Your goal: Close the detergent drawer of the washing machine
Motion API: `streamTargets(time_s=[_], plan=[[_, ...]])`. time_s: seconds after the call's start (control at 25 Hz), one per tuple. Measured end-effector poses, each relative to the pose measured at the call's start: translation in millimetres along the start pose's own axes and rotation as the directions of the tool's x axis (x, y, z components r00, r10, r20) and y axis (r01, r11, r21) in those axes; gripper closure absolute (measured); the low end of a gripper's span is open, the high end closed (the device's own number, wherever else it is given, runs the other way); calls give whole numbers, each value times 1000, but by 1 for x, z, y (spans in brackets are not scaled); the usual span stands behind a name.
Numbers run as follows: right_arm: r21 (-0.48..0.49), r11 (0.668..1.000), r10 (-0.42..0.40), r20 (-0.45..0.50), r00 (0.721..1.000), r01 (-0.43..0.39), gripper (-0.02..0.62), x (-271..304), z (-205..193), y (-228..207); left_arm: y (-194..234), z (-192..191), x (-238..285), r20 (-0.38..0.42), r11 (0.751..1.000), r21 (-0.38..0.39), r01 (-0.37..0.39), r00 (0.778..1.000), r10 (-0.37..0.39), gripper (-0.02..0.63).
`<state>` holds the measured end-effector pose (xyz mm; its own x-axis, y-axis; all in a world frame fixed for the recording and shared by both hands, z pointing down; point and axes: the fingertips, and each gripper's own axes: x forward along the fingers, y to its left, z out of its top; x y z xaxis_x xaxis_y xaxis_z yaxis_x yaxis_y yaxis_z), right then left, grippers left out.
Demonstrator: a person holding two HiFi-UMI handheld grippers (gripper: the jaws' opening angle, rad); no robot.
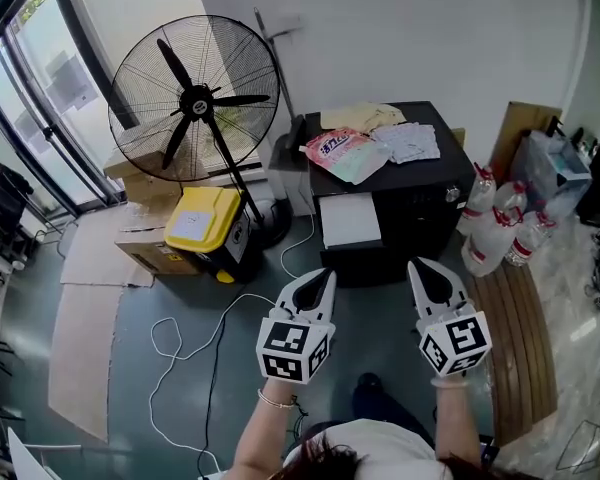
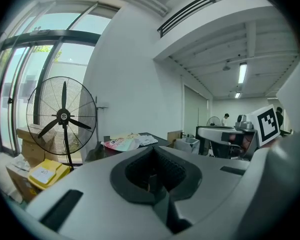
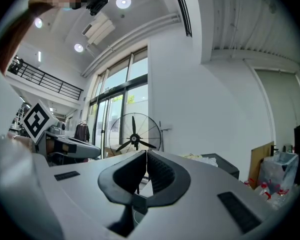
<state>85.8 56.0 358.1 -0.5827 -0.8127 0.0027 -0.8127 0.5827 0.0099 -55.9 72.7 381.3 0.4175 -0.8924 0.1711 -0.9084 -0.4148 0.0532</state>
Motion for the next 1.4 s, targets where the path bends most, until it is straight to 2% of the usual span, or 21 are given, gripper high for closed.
streamTargets(time_s=[0.32, 0.68, 0.8, 1.04, 1.2, 1.4], plan=[[5, 999, 35, -21, 999, -35, 568, 36, -13, -44, 14, -3, 47, -12, 1000, -12, -23, 1000, 23, 586], [32, 996, 81, -72, 994, -79, 566, 68, -41, -64, 30, -15, 71, -18, 999, -44, -30, 999, 29, 581], [39, 996, 85, -85, 993, -82, 563, 74, -50, -67, 33, -22, 76, -38, 999, -49, -17, 999, 15, 523], [52, 996, 84, -113, 990, -79, 531, 87, -69, -69, 51, -40, 84, -63, 998, -62, -25, 998, 21, 519], [55, 996, 84, -143, 986, -77, 512, 99, -85, -70, 64, -58, 94, -98, 998, -58, -10, 995, 4, 480], [60, 995, 91, -188, 978, -81, 490, 115, -107, -71, 81, -82, 104, -138, 999, -52, -3, 990, -5, 471]])
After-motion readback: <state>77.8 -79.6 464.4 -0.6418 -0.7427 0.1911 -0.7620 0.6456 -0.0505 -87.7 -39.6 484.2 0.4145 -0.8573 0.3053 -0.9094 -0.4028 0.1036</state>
